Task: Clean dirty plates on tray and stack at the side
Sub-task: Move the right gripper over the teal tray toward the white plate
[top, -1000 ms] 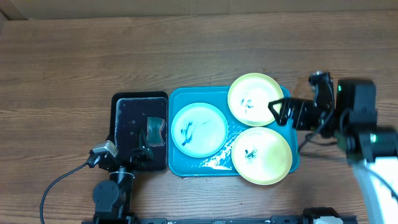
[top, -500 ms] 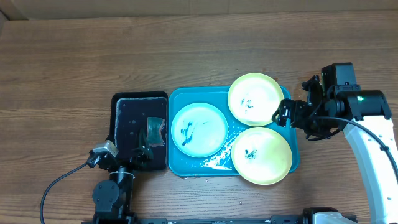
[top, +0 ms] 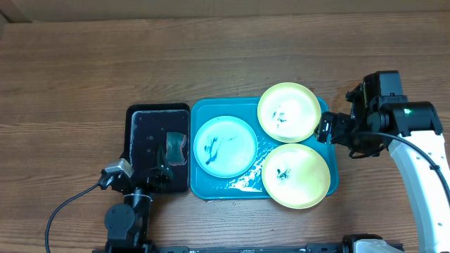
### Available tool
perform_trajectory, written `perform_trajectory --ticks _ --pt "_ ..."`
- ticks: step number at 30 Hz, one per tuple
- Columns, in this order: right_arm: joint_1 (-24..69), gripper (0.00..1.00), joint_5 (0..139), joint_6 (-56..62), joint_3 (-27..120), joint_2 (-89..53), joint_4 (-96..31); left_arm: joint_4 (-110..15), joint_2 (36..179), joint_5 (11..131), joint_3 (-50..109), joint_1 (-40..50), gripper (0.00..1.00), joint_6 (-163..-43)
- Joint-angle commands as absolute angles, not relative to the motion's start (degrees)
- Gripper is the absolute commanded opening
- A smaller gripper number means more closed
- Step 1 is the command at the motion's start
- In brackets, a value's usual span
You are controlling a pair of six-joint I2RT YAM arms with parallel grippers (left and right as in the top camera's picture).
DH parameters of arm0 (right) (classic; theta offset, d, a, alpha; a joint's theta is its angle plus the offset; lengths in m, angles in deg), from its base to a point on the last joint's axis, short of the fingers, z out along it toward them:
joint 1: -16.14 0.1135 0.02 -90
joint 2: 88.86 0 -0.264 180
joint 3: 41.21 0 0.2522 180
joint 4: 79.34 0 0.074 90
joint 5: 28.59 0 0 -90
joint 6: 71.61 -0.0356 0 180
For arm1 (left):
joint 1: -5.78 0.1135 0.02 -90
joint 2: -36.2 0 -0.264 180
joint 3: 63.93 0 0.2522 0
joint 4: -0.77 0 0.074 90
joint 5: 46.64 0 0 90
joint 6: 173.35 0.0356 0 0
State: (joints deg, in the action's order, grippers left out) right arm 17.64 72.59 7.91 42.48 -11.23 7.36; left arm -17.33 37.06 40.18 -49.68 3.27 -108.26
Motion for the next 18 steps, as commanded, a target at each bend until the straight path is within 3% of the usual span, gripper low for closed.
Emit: perform_trajectory --ticks 1,13,18 --pt "17.51 1.0 73.36 7.85 43.99 -11.95 7.19 -17.2 36.45 40.22 -49.9 3.6 1.0 -106.93" --pt "17.51 1.0 81.69 7.91 43.99 -11.95 5.49 -14.01 36.45 38.86 -49.9 3.6 0.99 -106.88" --pt "19.15 1.0 80.77 7.91 43.99 -11.89 4.81 -17.48 36.82 47.65 -47.6 3.6 1.0 -103.08"
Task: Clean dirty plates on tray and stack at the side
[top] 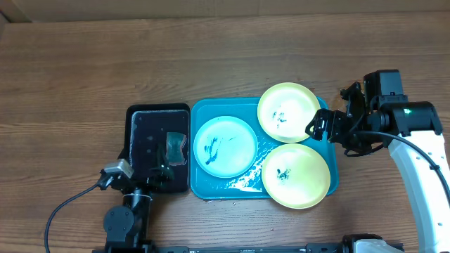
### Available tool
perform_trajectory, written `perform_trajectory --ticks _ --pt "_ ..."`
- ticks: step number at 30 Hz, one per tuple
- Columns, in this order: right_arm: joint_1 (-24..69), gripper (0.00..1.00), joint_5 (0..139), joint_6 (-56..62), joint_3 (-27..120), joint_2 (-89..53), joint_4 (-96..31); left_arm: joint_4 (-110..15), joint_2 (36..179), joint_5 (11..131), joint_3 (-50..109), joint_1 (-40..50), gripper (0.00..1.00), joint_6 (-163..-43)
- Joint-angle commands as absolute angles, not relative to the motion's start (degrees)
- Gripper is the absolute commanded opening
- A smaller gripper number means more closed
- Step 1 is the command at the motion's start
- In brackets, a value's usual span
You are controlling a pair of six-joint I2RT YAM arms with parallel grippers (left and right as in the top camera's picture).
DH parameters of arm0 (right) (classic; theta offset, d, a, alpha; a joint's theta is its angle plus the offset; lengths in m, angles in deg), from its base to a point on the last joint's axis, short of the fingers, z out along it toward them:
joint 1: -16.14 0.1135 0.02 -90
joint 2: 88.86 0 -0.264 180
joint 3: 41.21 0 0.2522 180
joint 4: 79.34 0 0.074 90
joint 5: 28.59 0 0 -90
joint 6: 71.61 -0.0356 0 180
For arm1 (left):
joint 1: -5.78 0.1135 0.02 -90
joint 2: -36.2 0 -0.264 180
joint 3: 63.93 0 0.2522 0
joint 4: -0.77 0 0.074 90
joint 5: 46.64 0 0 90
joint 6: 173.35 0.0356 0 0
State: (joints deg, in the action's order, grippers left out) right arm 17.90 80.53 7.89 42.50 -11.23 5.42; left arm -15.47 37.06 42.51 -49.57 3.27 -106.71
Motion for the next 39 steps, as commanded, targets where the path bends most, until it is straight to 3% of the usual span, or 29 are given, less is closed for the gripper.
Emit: perform_trajectory --ticks 1,11,22,28,39 --pt "19.91 1.0 80.59 7.91 43.99 -11.86 4.65 -19.45 37.26 47.87 -46.55 3.6 1.0 -102.73" --pt "33.42 1.0 80.55 7.76 43.99 -7.75 0.04 -28.3 58.0 47.37 -25.24 3.6 1.0 -93.99" --pt "42.95 1.0 83.22 2.25 43.99 2.91 -7.76 -53.13 89.1 44.46 7.56 3.6 1.0 -92.54" --pt "43.19 1.0 86.34 5.38 43.99 3.26 -15.65 -57.68 93.91 46.38 10.73 3.6 1.0 -92.76" --pt "43.19 0.97 84.2 3.34 43.99 14.6 -18.38 -59.51 98.09 46.38 10.73 3.6 1.0 -92.74"
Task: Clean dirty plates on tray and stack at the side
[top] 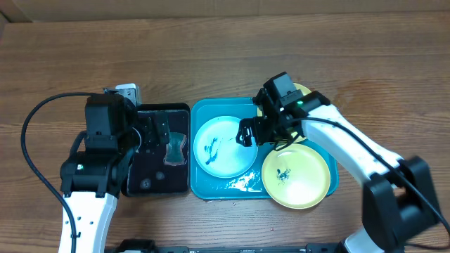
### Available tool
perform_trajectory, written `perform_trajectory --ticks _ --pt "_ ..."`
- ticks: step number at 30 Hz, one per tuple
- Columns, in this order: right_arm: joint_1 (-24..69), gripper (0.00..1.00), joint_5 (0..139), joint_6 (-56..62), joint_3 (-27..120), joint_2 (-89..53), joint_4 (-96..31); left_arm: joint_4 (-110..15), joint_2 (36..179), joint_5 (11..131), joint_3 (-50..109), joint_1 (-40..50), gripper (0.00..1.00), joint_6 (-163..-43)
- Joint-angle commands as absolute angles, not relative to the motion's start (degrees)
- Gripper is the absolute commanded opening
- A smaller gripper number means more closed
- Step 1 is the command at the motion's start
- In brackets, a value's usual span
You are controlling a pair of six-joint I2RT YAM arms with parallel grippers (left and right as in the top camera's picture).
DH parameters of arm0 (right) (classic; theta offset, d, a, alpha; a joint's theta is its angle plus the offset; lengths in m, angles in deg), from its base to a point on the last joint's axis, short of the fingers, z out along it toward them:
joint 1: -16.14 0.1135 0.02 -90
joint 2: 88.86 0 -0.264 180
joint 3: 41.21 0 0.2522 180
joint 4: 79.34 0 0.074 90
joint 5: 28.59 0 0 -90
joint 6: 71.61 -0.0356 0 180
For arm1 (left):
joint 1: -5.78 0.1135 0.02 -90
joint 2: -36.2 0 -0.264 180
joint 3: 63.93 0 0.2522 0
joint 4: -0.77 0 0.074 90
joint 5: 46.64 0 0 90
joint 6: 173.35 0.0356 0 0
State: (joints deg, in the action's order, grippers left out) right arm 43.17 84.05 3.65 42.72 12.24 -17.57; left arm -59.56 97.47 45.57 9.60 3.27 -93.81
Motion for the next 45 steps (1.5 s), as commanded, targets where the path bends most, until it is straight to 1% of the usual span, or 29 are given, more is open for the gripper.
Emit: perform_trajectory --ticks 1,4,10,12,18,20,24,26,27,28,29,30,31,32,34,36,37,38,39,40,41,42,43,44,45 --pt "43.19 0.95 84.22 3.32 43.99 15.19 -18.99 -59.53 98.2 46.38 10.73 3.6 1.0 -92.74" --pt "43.19 0.93 84.18 3.01 43.99 15.7 -21.22 -59.67 98.22 46.38 10.73 3.6 1.0 -92.74" --pt "43.19 0.82 83.7 -1.01 43.66 16.72 -24.31 -60.15 98.28 46.38 10.73 3.6 1.0 -92.74" --pt "43.19 0.8 83.55 -1.88 43.4 17.71 -24.96 -60.43 98.35 46.41 10.73 3.6 1.0 -92.76" --pt "43.19 0.73 83.24 -4.33 43.22 20.62 -24.96 -61.13 98.39 46.38 10.73 3.6 1.0 -92.76" --pt "43.19 0.72 82.95 -5.75 43.05 21.31 -24.57 -61.22 98.39 46.41 10.73 3.6 1.0 -92.76" --pt "43.19 0.68 82.02 -8.7 43.0 22.32 -22.8 -61.48 98.39 46.38 10.73 3.56 1.0 -92.76" --pt "43.19 0.62 82.04 -9.03 43.0 22.34 -22.25 -61.92 98.41 46.38 10.73 3.56 0.99 -92.74" --pt "43.19 0.58 82.04 -9.12 43.0 22.34 -22.12 -61.83 98.46 46.23 10.73 3.56 0.89 -92.72" --pt "43.19 0.52 82.04 -9.16 43.0 22.34 -21.99 -61.79 98.5 46.16 10.73 3.56 0.75 -92.74" --pt "43.19 0.49 82.02 -9.38 43.0 22.34 -21.79 -61.79 98.59 46.16 10.73 3.54 0.67 -92.74" --pt "43.19 0.47 81.99 -9.57 43.0 22.34 -21.75 -61.85 98.72 46.16 10.73 3.54 0.65 -92.74" --pt "43.19 0.45 81.99 -9.75 43.0 22.34 -21.73 -61.94 98.9 46.21 10.73 3.54 0.66 -92.76" --pt "43.19 0.41 81.99 -9.75 43.0 22.34 -21.73 -62.16 99.14 46.34 10.73 3.54 0.7 -92.76" --pt "43.19 0.36 81.77 -9.77 43.0 22.34 -21.73 -62.64 99.51 46.38 10.73 3.51 0.98 -92.76" --pt "43.19 0.27 81.56 -9.77 43.0 22.34 -21.68 -63.64 99.79 47.52 10.73 3.51 0.93 -92.76" --pt "43.19 0.23 81.36 -9.77 43.0 22.34 -21.57 -64.21 99.86 47.83 10.73 3.51 0.84 -92.76" --pt "43.19 0.22 81.29 -9.77 43.0 22.34 -21.57 -64.65 99.97 47.87 10.73 3.51 0.55 -92.72" --pt "43.19 0.21 80.99 -9.77 43.0 22.34 -21.53 -65.02 99.99 47.56 10.73 3.51 0.52 -92.65" --pt "43.19 0.2 80.92 -9.75 43.0 22.34 -21.53 -65.13 100.16 47.41 10.73 3.51 0.68 -92.65" --pt "43.19 0.18 80.92 -9.75 43.0 22.34 -21.53 -65.2 100.29 47.48 10.73 3.51 0.91 -92.72" --pt "43.19 0.17 80.92 -9.75 43.0 22.34 -21.51 -65.24 100.56 47.69 10.73 3.51 0.83 -92.65" --pt "43.19 0.16 80.94 -9.75 43.0 22.34 -21.51 -65.24 100.86 47.87 10.73 3.51 0.46 -92.5" --pt "43.19 0.16 80.92 -9.75 43.0 22.34 -21.53 -65.22 101.52 47.85 10.71 3.51 0.05 -92.52" --pt "43.19 0.17 80.92 -9.75 43.0 22.34 -21.55 -65.2 102.06 47.83 10.71 3.51 0.04 -92.52"
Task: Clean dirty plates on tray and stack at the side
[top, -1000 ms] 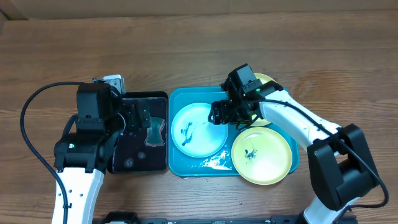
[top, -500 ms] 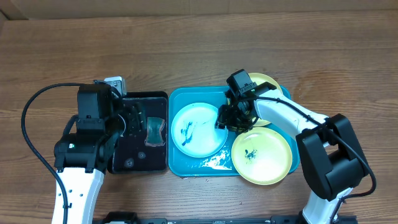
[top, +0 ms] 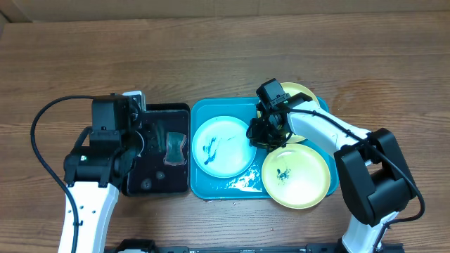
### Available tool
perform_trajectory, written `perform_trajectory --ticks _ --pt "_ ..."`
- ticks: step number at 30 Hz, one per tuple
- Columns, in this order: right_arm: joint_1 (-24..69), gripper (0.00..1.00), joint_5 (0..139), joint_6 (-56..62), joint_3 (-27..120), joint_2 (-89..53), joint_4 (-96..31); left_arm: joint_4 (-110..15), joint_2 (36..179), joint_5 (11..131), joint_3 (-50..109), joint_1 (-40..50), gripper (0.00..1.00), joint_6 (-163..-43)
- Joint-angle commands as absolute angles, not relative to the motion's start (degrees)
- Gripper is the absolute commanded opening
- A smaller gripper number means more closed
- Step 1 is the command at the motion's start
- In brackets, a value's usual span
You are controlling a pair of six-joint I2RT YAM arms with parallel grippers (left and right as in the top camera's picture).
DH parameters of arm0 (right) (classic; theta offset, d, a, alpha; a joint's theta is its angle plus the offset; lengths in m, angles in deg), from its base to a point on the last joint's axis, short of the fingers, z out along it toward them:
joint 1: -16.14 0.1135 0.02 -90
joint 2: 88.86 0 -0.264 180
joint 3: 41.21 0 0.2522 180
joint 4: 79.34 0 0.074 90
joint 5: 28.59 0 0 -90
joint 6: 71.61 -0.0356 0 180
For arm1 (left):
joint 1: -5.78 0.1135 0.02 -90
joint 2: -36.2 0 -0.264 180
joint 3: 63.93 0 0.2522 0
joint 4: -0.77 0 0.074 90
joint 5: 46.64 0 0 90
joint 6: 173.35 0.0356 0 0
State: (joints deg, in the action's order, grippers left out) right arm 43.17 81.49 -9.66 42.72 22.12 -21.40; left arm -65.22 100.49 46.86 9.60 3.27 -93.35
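On the teal tray [top: 211,193] lie three dirty plates: a light blue one [top: 219,144] at the left with dark smears, a yellow-green one [top: 297,176] at the front right with a dark spot, and another yellow-green one [top: 304,95] at the back right, mostly covered by my right arm. My right gripper [top: 259,133] reaches down at the right rim of the blue plate; its fingers cannot be made out. My left gripper [top: 165,144] hangs over the black tray [top: 151,183], at a grey sponge [top: 173,147]; whether it grips the sponge is unclear.
The black tray stands directly left of the teal tray, edges touching. Brown wooden table [top: 225,63] extends behind both trays and to the far left and right. A black cable [top: 42,133] loops beside the left arm.
My right gripper has dropped lower at the blue plate's right rim, and the blue plate sits slightly further left. The left arm has shifted slightly right over the black tray.
At first my right gripper stood at the tray's right edge beside the back yellow plate, and the left arm lay low at the table's front. Later both arms had come in: the right over the blue plate's rim, the left over the black tray with the sponge.
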Motion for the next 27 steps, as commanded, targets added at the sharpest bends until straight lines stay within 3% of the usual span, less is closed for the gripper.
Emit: perform_trajectory --ticks 1,5,7,10,19,25,27 --pt "43.19 0.17 80.94 -9.75 43.0 22.34 -21.53 -65.04 103.05 47.83 10.69 3.51 0.06 -92.5" --pt "43.19 0.18 80.94 -9.75 43.0 22.34 -21.33 -64.12 109.45 47.83 10.67 3.51 0.21 -92.48" --pt "43.19 0.18 80.97 -9.73 43.0 22.34 -21.44 -62.9 113.54 48.92 10.67 3.51 0.36 -92.17" --pt "43.19 0.19 80.94 -9.75 43.0 22.34 -21.6 -60.69 119.62 53.73 10.67 3.51 0.46 -89.85" --pt "43.19 0.2 80.97 -9.73 43.0 22.34 -21.51 -58.38 132.97 61.42 10.69 3.49 0.24 -89.53" --pt "43.19 0.22 80.99 -9.75 43.0 22.34 -21.64 -58.79 137.82 60.74 10.69 3.49 0.27 -89.09" --pt "43.19 0.22 80.99 -9.73 43.0 22.34 -21.55 -58.66 138.13 60.55 10.67 3.51 0.31 -89.02"
